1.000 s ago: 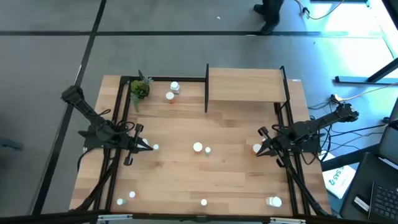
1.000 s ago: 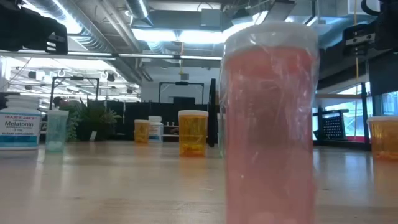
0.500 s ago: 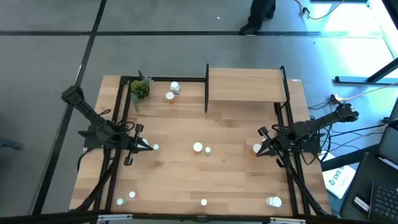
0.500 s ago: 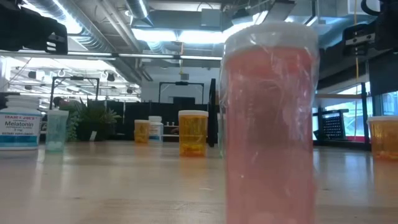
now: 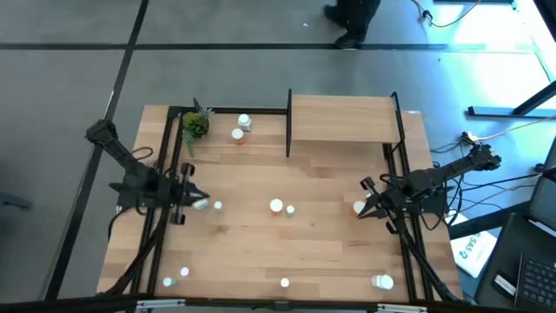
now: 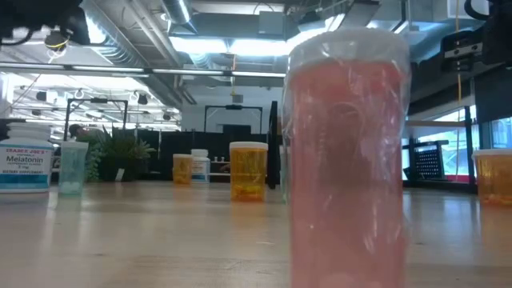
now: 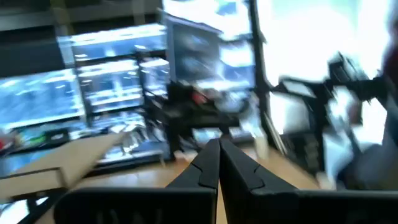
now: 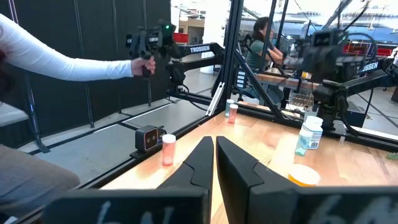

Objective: Pick and place medicine bottles onto shelf by color

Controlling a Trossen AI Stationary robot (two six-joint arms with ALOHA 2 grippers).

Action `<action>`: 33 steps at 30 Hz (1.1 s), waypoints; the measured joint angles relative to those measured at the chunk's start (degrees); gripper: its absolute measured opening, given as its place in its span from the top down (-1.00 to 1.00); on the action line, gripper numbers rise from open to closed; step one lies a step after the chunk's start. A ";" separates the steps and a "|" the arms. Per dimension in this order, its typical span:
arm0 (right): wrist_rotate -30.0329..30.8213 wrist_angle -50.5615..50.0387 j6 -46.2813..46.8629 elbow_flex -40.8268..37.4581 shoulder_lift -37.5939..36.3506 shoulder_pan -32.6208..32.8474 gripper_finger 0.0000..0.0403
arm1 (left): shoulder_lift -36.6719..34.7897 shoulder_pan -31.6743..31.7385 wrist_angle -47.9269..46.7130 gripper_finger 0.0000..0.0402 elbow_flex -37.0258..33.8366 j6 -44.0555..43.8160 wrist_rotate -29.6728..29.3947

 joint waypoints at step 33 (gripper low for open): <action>0.30 1.27 -0.20 0.02 -0.02 -0.01 0.88 | 35.12 3.90 -90.21 1.00 62.33 -64.93 4.13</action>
